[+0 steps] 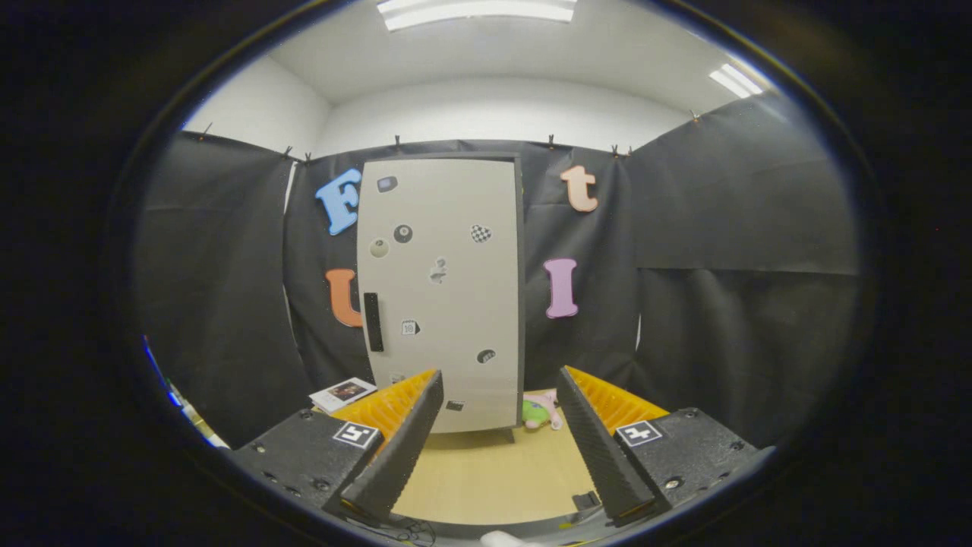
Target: Open the shoe cabinet door, grab the shoes and put them into the shoe cabinet, then close the shoe cabinet door.
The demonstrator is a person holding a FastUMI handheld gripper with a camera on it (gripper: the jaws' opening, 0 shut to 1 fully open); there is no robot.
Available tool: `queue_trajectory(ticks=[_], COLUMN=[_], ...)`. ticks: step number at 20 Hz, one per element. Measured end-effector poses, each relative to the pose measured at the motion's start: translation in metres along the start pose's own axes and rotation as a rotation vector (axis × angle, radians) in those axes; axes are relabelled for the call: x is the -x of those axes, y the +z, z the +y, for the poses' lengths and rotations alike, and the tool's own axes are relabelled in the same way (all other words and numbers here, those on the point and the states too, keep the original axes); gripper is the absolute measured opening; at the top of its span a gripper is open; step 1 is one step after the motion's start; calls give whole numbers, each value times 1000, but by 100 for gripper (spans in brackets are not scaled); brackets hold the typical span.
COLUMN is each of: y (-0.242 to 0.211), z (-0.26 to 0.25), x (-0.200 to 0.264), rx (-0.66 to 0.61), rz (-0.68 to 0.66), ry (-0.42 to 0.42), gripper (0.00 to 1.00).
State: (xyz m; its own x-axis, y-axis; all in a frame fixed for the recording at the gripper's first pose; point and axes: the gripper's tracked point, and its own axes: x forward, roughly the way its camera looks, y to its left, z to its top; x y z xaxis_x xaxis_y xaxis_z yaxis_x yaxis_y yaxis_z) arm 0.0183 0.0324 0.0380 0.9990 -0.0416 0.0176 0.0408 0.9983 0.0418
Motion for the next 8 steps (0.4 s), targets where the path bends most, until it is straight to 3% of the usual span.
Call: queue_trajectory(ticks=[8], y=[-2], z=[-2], x=[3], rx=[0], rz=[4], ry=[-6], gripper=[99])
